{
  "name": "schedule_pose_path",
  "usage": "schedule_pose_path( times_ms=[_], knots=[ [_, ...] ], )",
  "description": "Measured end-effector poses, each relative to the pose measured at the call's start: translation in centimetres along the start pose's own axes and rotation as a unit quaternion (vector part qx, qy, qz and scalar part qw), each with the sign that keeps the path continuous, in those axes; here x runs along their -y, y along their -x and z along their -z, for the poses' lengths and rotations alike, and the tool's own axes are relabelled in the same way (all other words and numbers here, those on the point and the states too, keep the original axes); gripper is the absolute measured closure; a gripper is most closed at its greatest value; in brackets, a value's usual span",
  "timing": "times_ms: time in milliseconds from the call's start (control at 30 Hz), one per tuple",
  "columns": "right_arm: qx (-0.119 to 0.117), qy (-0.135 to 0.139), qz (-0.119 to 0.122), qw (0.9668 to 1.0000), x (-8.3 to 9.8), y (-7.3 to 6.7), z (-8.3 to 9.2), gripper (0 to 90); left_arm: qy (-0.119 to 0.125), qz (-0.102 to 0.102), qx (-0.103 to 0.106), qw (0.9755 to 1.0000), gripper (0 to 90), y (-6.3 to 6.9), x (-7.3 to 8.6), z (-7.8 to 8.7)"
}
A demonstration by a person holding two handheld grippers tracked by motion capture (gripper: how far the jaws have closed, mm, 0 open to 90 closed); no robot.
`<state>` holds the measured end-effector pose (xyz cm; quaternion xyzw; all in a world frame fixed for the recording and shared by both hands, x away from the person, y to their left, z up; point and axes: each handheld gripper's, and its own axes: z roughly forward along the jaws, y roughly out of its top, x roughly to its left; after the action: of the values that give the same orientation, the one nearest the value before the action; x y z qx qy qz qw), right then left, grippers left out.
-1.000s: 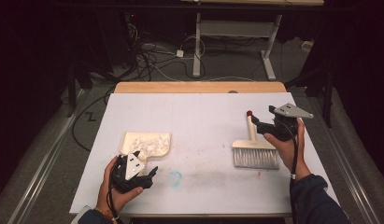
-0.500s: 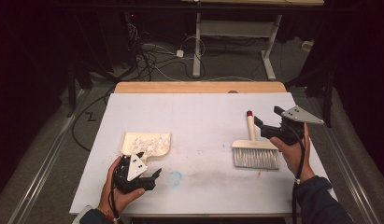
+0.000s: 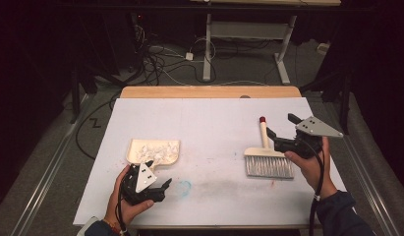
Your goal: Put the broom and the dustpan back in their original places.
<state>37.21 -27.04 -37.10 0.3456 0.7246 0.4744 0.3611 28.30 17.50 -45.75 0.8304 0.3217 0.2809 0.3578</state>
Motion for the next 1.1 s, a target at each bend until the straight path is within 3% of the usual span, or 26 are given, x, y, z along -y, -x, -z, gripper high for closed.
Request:
schedule_pose_path(
  times_ms=[667, 1100],
  knots=[
    [-0.027, 0.003, 0.031, 0.9992, -0.1, -2.6, 2.1, 18.1, -0.009, -0.006, 0.003, 0.9999, 17.9, 0.5, -0.1, -0.2],
    [-0.033, 0.004, 0.044, 0.9985, 1.0, -2.8, 3.8, 18.0, -0.004, -0.012, -0.004, 0.9999, 17.9, 0.4, -0.2, 0.2]
  ],
)
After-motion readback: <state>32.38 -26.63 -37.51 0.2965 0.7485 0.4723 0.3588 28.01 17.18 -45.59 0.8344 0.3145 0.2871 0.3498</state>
